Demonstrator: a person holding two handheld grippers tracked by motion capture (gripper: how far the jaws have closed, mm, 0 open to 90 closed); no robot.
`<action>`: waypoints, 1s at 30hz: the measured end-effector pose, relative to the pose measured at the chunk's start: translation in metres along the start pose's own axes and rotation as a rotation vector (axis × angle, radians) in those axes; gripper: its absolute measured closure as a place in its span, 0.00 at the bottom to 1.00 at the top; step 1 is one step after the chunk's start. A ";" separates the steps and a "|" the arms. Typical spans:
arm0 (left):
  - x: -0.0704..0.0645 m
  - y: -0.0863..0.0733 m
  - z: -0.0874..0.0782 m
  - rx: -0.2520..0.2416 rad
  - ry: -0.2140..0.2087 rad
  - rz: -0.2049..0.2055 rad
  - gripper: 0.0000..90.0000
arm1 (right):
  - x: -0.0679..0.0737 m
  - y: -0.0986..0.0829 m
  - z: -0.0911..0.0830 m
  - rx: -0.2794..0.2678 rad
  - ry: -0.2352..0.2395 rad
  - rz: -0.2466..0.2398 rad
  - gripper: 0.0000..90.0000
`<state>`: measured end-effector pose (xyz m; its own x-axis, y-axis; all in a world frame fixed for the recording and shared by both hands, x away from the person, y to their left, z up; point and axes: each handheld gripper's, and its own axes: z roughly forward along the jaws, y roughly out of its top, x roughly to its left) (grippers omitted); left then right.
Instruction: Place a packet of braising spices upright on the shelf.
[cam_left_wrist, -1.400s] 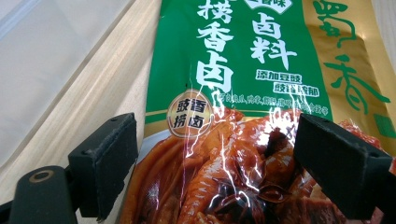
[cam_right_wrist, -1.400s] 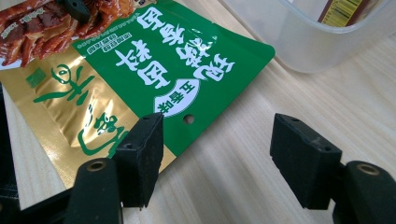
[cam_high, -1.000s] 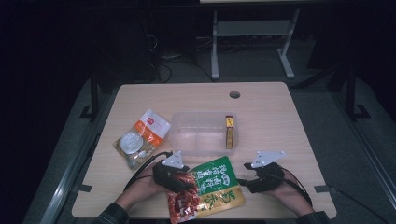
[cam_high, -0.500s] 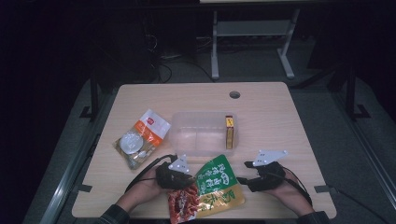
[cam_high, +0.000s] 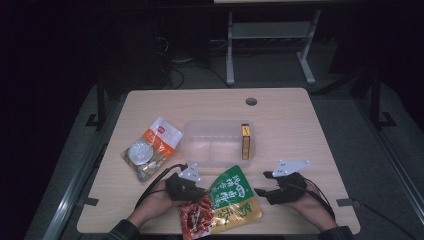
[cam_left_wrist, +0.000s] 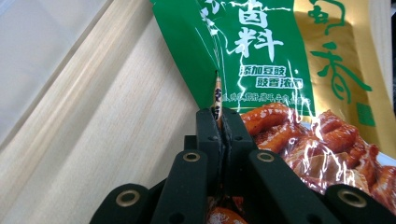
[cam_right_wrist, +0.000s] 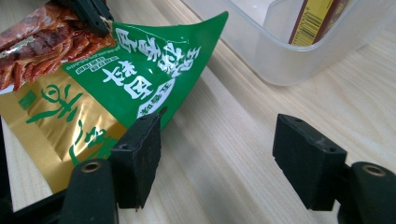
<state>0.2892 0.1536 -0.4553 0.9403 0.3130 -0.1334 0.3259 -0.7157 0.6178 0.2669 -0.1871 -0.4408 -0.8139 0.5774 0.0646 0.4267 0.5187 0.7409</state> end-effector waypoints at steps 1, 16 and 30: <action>0.001 -0.001 -0.001 -0.006 -0.002 -0.005 0.99 | 0.000 0.000 0.000 -0.004 -0.002 0.002 0.34; 0.006 -0.009 -0.037 -0.157 0.023 -0.066 0.99 | -0.001 0.000 -0.002 -0.021 0.006 0.021 0.34; 0.007 -0.012 -0.075 -0.330 0.104 -0.117 1.00 | 0.001 -0.001 0.002 0.001 0.068 0.031 0.35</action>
<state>0.2846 0.2113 -0.4053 0.8783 0.4543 -0.1490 0.3652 -0.4363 0.8223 0.2663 -0.1857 -0.4423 -0.8252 0.5491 0.1325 0.4524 0.5021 0.7370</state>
